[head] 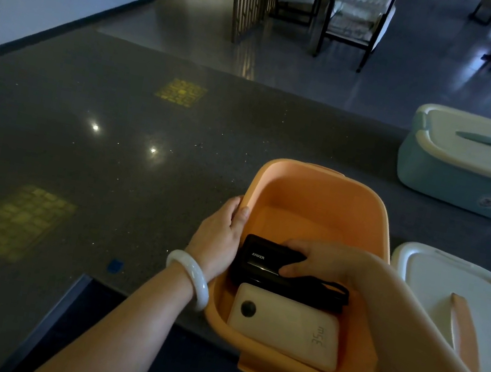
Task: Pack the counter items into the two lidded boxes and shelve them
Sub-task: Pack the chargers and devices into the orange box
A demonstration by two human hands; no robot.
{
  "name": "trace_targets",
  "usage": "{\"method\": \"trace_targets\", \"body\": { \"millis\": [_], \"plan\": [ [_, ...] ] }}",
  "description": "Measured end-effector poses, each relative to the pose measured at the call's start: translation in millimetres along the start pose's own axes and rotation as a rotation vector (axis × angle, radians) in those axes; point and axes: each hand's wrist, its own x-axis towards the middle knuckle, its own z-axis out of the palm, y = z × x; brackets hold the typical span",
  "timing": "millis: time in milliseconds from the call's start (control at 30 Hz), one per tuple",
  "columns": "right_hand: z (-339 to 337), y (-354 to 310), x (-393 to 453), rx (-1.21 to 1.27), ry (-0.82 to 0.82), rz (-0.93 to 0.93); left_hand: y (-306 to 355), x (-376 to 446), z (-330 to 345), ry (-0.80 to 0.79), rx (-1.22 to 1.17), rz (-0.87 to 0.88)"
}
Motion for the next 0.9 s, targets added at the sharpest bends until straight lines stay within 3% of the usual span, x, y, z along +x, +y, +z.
{"method": "trace_targets", "body": {
  "millis": [233,433,533,667,900],
  "plan": [
    [0.9,2.2,-0.5,-0.023,0.05,-0.018,5.0,-3.6,-4.2,-0.049,0.001,0.0],
    [-13.3,-5.3,-10.6,-0.141,0.248,-0.077,10.0,-3.6,-14.9,-0.086,0.074,0.037],
    [-28.1,-23.0,-18.6,-0.341,0.456,-0.154,12.9,-7.2,-26.8,-0.038,0.299,0.023],
    [-36.2,-70.0,-14.2,-0.49,0.655,-0.339,11.9,-22.7,-56.4,0.155,0.727,0.056],
    [12.9,-180.1,31.3,-0.781,0.453,-0.616,-30.3,-88.6,-124.8,0.277,1.11,-0.234]
  ]
}}
